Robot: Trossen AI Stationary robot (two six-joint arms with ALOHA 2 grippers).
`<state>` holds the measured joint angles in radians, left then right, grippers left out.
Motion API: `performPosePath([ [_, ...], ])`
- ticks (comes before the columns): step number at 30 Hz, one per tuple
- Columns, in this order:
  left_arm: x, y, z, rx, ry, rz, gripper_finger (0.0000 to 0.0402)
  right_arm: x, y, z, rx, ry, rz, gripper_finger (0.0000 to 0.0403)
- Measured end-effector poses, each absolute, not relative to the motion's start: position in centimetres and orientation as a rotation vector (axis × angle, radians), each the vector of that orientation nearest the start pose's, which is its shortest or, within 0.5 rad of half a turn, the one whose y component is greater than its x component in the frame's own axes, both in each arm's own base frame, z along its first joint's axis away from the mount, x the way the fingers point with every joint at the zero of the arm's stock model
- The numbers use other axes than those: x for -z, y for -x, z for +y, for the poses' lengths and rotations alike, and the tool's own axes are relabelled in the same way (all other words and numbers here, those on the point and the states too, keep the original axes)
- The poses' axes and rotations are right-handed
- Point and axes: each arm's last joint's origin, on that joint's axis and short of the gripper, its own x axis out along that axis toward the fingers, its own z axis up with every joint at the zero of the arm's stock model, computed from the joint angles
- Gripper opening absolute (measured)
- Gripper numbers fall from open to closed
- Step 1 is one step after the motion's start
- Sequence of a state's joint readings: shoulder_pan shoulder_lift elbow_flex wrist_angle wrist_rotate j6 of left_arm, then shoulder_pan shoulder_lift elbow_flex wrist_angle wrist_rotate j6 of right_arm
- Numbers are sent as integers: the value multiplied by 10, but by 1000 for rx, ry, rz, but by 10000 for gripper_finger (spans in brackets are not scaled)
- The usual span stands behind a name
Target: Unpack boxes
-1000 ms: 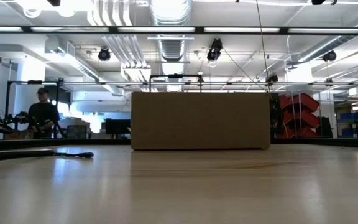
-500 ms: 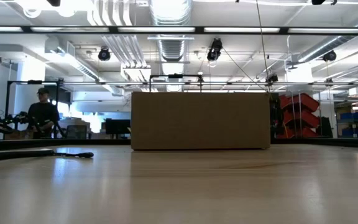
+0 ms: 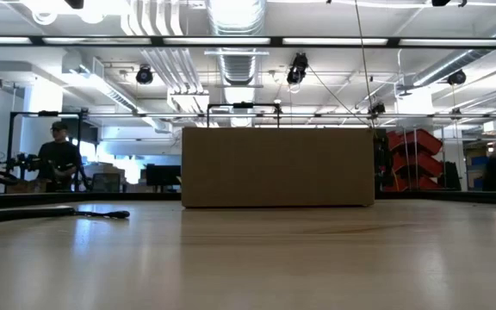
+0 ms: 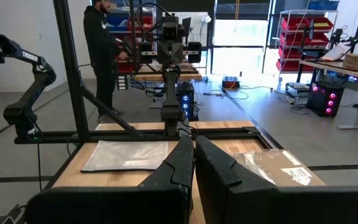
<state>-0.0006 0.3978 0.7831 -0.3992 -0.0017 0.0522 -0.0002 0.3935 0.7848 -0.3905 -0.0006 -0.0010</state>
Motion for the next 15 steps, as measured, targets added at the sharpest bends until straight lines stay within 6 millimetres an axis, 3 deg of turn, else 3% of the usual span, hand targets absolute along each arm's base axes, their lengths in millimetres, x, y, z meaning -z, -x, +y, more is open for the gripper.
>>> performPosePath([
  [15, -352, -78, 0, -7, -250, 12, 0, -354, -77, 0, 0, 1, -4, 0],
])
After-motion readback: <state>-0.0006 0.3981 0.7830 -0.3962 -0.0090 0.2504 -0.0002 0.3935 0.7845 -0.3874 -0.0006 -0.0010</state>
